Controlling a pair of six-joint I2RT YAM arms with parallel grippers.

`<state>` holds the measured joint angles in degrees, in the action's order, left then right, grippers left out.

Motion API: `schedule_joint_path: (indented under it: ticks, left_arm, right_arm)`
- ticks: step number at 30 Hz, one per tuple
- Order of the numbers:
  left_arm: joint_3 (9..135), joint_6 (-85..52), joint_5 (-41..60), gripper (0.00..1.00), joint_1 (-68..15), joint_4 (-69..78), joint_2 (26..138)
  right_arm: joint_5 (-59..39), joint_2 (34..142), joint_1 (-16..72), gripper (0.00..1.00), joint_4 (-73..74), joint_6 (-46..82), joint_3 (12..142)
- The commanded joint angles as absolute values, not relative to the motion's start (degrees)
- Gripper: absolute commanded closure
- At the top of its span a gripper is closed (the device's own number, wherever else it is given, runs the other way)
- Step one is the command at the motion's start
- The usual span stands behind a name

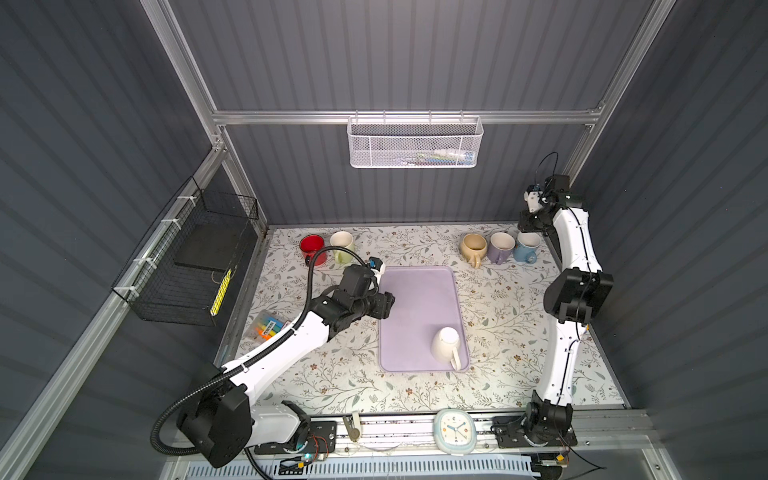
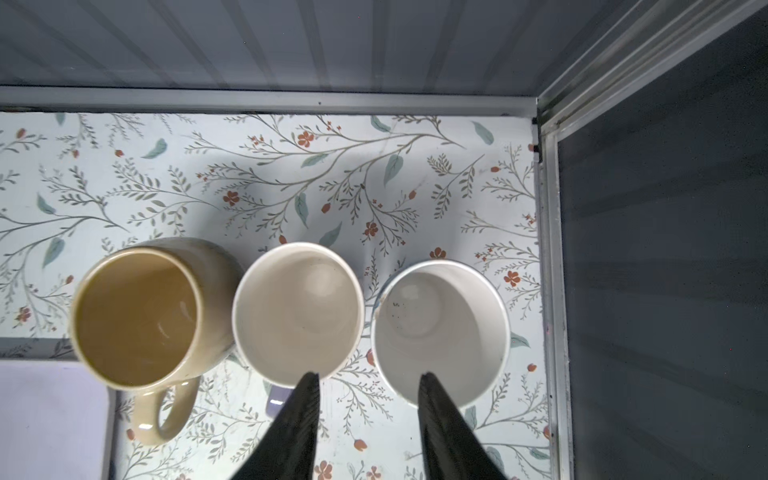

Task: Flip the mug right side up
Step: 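Open the right gripper and lift it off the blue mug, then move the right gripper toward the upside-down white mug on the tray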

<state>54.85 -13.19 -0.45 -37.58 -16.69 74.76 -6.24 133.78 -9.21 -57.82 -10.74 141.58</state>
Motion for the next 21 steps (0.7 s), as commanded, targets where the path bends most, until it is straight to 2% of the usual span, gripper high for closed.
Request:
schedule_joint_path:
  ticks: [1, 12, 21]
  left_arm:
    - [55.5, -10.8, 0.3, 0.31, -38.0, -15.5, 73.9]
    - [60.5, -3.8, 3.3, 0.29, -35.0, -18.4, 75.5]
    - [63.3, -1.0, 7.6, 0.28, -31.9, -16.6, 79.4]
  right_arm:
    - [-7.4, 128.8, -6.9, 0.57, -56.2, -9.9, 137.3]
    - [-4.9, 114.7, -0.3, 0.53, -50.9, -8.1, 119.6]
    - [-1.6, 96.5, 5.6, 0.52, -38.5, -3.4, 89.4]
